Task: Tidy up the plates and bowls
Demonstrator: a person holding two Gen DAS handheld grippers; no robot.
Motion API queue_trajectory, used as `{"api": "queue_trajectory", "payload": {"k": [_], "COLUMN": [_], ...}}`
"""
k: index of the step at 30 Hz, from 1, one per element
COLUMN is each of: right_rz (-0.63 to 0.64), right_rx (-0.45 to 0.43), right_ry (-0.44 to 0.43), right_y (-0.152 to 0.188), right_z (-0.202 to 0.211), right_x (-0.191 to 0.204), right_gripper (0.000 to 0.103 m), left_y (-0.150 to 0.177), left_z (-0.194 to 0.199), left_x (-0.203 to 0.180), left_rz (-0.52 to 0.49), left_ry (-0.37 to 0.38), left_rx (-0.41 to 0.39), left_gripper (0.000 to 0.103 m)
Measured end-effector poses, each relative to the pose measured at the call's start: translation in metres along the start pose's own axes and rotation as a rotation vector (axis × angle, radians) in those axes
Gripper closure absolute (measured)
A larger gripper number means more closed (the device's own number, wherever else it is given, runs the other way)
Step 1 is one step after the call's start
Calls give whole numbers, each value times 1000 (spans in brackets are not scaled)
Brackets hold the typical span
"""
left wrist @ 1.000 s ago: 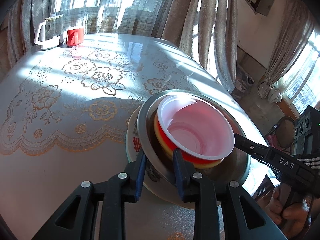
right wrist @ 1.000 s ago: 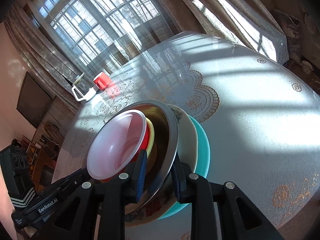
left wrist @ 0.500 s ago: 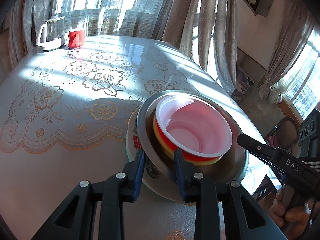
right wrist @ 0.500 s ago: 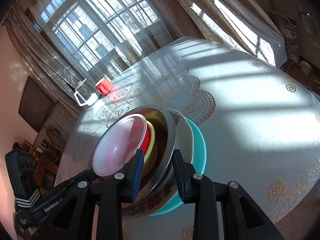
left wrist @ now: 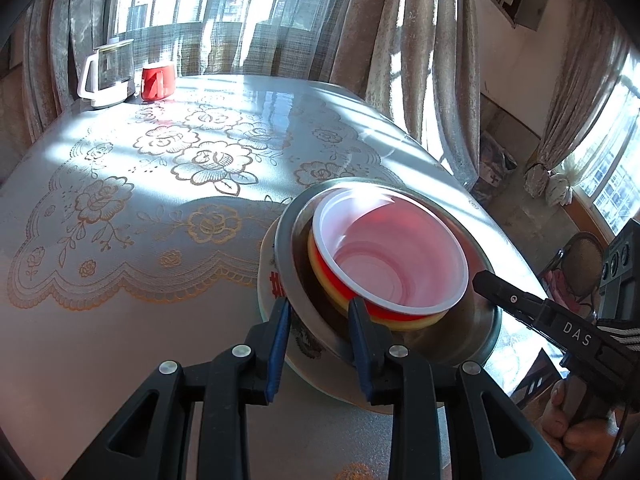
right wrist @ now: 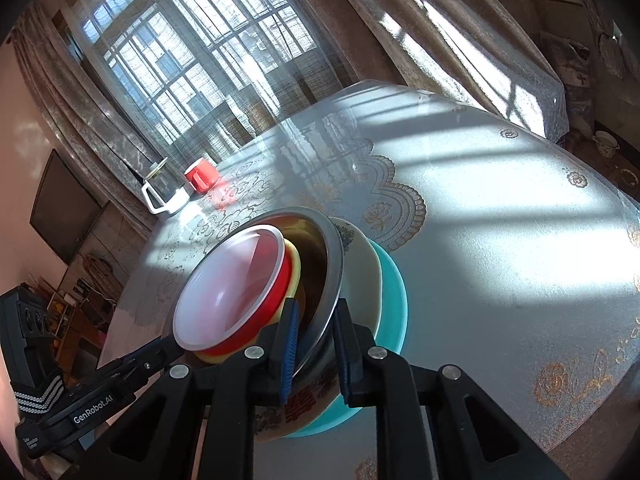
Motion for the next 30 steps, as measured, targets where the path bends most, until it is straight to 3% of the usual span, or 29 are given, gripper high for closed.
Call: {"api": "queue_trajectory", "payload": {"k": [18, 21, 30], "right_rz": [-22, -20, 3], "right_rx": [37, 33, 18], "right_ry": [-27, -29, 1], "right_y": [4, 4, 6], "right_z": [0, 2, 8], "right_x": [3, 4, 6], "right_gripper": [83, 79, 76], "left_y": [3, 3, 11], "left_z": [11, 15, 34], "left_x": [4, 4, 5], "left_rz": [23, 25, 14], "left_ry": [-7, -9, -49], "left_rx": [-27, -35, -50], "left_gripper": [66, 66, 63]}}
Point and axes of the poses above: each gripper's, at about its wrist camera, not at the fingertips, and z roughly against the way its jaws point, x to its left, y to its underside, the point moved 7 cm from there along -z, roughly the way its jaws point, and after that the axes turned 14 degrees about y, right-handed, at the moved point
